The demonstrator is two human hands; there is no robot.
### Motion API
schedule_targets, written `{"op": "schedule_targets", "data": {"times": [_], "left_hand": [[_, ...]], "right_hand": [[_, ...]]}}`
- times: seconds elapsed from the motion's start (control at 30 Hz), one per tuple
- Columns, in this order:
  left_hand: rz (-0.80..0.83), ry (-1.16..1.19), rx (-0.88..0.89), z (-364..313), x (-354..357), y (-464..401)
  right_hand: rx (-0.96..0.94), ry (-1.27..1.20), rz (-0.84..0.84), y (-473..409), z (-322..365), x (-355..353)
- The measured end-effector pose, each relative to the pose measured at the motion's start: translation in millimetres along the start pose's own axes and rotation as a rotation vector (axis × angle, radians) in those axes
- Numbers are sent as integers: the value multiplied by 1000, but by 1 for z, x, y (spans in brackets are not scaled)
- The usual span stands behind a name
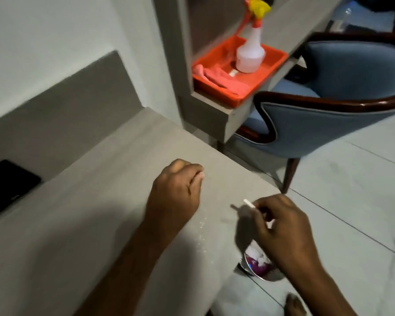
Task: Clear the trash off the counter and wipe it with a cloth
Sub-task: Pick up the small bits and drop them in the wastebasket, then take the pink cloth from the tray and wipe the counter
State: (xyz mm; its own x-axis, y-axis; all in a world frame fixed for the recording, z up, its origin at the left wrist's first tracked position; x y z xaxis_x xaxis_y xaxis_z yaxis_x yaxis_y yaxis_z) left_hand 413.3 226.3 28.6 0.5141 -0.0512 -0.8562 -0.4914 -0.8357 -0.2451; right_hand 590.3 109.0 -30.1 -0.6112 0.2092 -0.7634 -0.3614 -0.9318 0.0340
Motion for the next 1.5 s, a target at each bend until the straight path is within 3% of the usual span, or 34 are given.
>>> {"op": "schedule_targets", "data": {"times": [0.07,0.2,0.3,0.4,0.47,0.57,0.73,0.87,1.0,1.2,1.33,1.5], "left_hand": [[-123,196,7,-60,20,26],[71,422,-77,-140,152,69],[209,279,-270,-116,269,85],[544,114,-555,-58,386,114],[668,27,-694,-26,442,137],[659,41,-806,2,493,149],[724,-4,-808,8,537,151],[702,-78,-646,-17,514,127],[589,-118,-400,-84,438,83],[194,-212,-45,-182,254,-15],[-22,-349,-73,-167,145,-84],[3,-384,-316,-78,57,-177]], "right_hand": [[175,-79,-122,20,-65,-19],[478,-152,-74,39,-201,19],[659,-183,84,38,-293,88],[785,-117,322,49,-365,159],[835,-103,441,61,-402,191],[903,-168,451,65,-440,217],[827,-183,525,56,-462,239],[640,-223,520,36,-443,215],[411,-216,414,8,-393,146],[99,-123,328,-59,-263,13],[-138,-28,237,-130,-159,-49],[-312,40,164,-236,-33,-87]]}}
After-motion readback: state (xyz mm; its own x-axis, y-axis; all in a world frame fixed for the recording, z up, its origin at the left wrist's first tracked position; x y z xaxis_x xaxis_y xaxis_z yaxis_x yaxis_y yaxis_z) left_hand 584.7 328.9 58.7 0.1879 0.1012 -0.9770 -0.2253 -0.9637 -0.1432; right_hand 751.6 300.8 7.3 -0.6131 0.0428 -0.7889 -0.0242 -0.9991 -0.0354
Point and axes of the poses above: each hand's wrist, its own y-axis away from the middle knuckle, its own x-axis out of the palm, z = x × y, the point moved 8 cm from there along -y, towards the middle knuckle, and after that the axes turned 7 degrees about z, right-handed, at the moved point
